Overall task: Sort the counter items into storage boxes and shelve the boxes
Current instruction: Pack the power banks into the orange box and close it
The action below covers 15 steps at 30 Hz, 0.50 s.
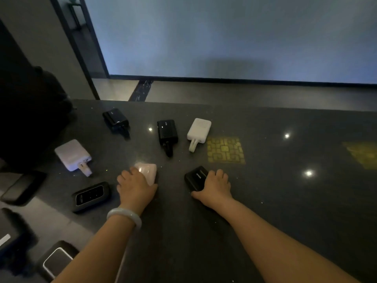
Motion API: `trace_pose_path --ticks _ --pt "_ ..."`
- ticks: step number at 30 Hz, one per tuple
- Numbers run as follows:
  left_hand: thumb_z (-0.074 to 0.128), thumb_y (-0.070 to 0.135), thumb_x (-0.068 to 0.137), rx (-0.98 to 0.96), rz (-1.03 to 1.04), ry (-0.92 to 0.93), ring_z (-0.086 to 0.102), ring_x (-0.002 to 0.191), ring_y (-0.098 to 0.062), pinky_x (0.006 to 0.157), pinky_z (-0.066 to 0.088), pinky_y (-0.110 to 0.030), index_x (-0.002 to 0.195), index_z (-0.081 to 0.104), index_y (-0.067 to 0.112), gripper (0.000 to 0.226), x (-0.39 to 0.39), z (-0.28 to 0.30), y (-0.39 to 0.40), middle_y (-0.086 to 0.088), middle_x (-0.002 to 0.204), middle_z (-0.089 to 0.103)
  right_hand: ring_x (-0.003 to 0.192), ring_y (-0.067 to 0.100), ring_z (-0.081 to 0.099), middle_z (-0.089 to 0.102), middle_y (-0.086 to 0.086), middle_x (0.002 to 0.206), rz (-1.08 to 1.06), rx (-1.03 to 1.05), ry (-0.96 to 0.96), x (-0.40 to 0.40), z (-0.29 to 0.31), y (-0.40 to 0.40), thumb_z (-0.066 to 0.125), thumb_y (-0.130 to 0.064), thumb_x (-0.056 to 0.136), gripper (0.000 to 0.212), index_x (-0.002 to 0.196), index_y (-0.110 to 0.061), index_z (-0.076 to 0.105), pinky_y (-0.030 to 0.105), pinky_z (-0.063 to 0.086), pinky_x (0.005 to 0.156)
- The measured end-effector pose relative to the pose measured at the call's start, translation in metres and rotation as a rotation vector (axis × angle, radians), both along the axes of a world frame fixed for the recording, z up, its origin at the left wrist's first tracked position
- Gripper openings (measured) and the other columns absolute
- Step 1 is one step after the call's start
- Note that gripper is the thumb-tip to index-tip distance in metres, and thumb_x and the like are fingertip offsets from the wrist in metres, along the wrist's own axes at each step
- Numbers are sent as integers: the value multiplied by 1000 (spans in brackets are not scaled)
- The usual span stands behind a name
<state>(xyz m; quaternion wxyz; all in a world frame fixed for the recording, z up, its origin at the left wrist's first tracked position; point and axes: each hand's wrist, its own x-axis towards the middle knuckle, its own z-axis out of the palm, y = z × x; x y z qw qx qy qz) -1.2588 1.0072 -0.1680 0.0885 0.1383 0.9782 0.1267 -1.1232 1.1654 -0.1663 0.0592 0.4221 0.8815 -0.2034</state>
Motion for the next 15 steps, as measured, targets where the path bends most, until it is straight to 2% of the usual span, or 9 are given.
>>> trace_pose_path --ticks 7,15 --pt "75 50 73 158 -256 -93 29 126 -33 101 39 -47 146 22 14 97 56 4 44 -15 137 32 122 26 36 37 6 128 -138 -8 64 79 19 27 75 -56 69 85 134 -15 39 39 37 100" --pt "72 50 75 255 -666 -148 22 132 -34 104 33 -47 149 21 15 96 181 64 120 -14 140 29 118 26 36 38 6 120 -381 133 164 244 98 58 75 -57 66 83 129 -15 44 38 36 98"
